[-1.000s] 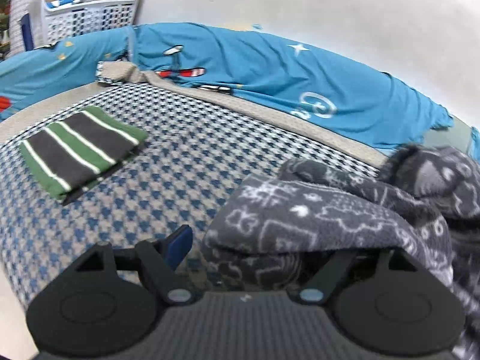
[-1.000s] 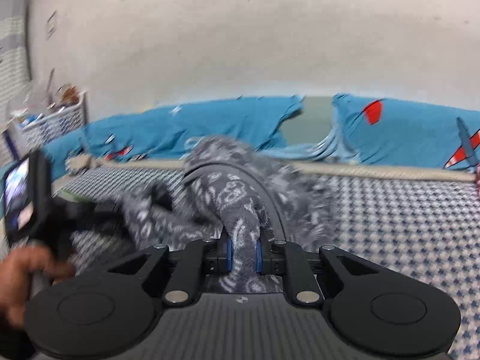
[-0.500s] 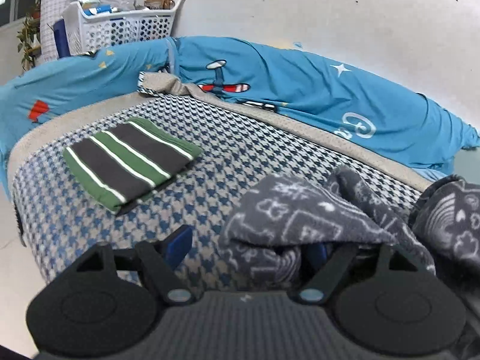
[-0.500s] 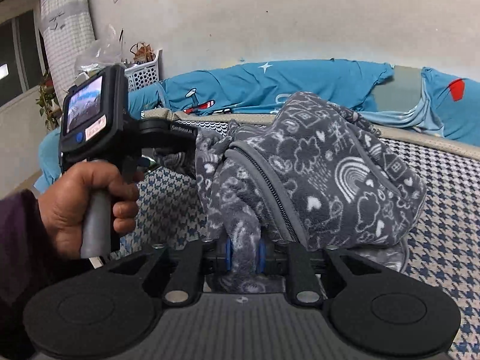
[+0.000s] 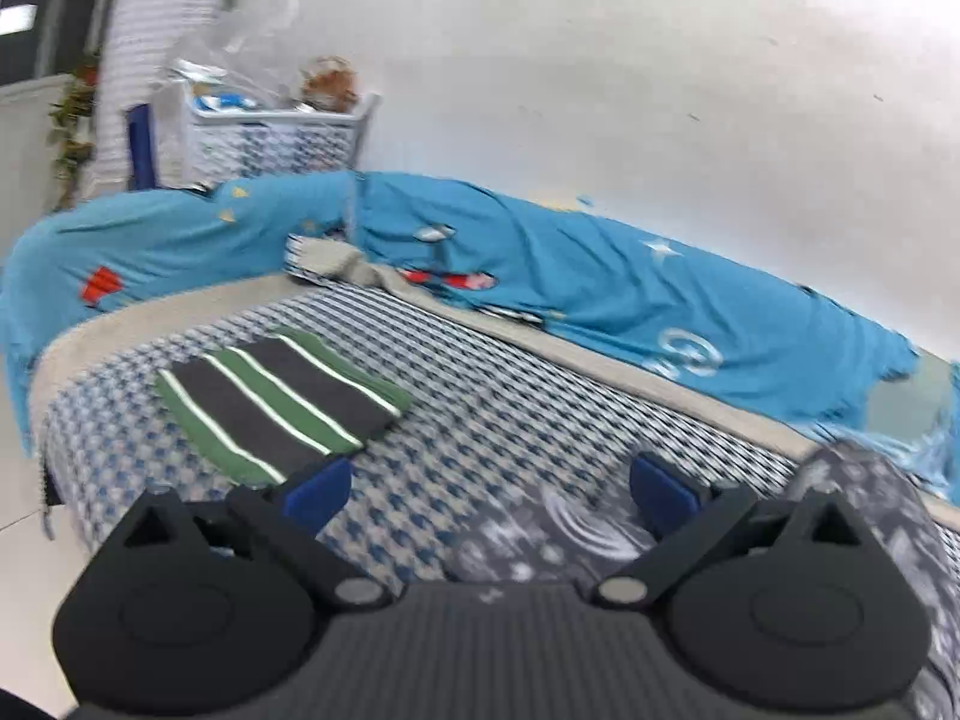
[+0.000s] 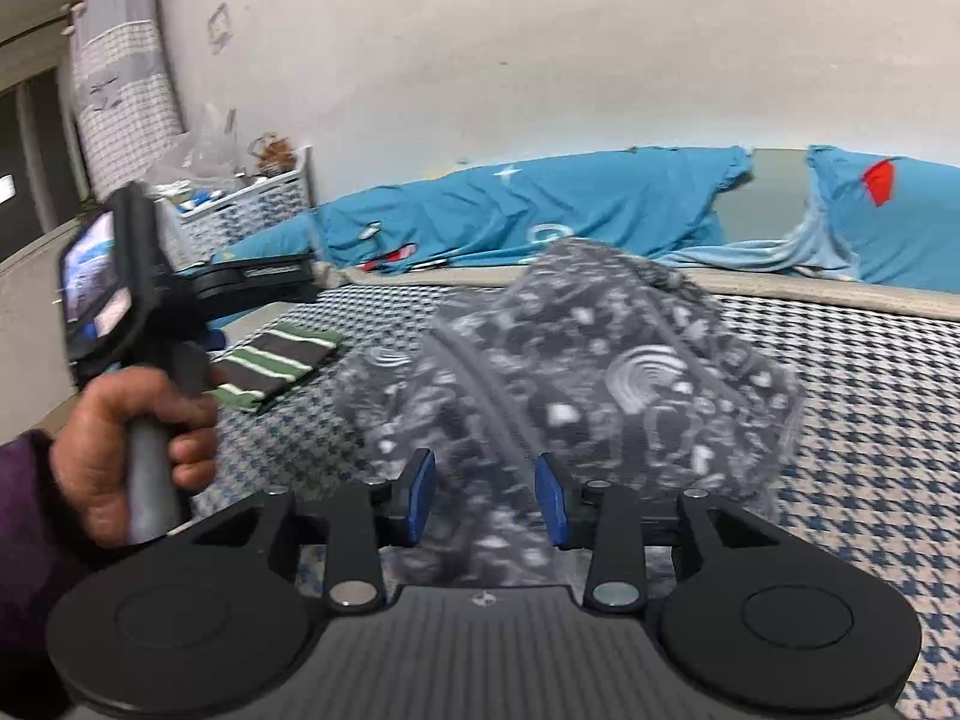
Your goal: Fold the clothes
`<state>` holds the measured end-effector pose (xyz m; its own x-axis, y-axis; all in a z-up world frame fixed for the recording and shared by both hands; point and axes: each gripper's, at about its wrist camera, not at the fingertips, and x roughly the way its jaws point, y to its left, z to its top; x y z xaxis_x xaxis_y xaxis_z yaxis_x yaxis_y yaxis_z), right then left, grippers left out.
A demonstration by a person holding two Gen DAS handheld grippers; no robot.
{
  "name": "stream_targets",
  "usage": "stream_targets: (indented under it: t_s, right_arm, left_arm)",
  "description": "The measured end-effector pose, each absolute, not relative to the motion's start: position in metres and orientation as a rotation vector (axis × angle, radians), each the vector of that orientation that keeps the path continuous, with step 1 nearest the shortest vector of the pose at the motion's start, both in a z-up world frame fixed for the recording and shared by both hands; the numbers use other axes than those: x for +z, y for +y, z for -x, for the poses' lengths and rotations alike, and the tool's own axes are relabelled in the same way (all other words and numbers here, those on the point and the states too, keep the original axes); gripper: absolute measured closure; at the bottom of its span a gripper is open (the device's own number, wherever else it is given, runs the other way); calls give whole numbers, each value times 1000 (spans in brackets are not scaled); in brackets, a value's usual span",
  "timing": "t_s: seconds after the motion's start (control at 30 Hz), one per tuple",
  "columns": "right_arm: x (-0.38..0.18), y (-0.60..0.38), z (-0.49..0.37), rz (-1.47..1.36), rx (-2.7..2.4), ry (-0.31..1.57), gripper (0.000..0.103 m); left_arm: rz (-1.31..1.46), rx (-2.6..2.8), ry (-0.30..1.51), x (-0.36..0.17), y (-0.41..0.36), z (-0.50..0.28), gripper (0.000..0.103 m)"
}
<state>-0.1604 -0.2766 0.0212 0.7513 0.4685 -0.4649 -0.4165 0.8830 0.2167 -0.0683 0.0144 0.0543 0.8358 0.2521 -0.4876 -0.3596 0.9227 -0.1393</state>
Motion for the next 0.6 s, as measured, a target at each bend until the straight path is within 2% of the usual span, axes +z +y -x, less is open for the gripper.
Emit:
stream_targets:
  t_s: [0.13, 0.53, 0.6]
  right_arm:
    - [16, -294, 151, -118, 392, 552, 61]
    - [-10, -338, 102, -171, 237, 645, 52]
    - [-12, -343, 92, -184, 230, 653, 43]
  left_arm:
    - [246, 208, 582, 38, 3, 63, 3]
    - [134, 5, 644, 9, -55, 67, 3]
    - [127, 7, 654, 5, -57, 65, 3]
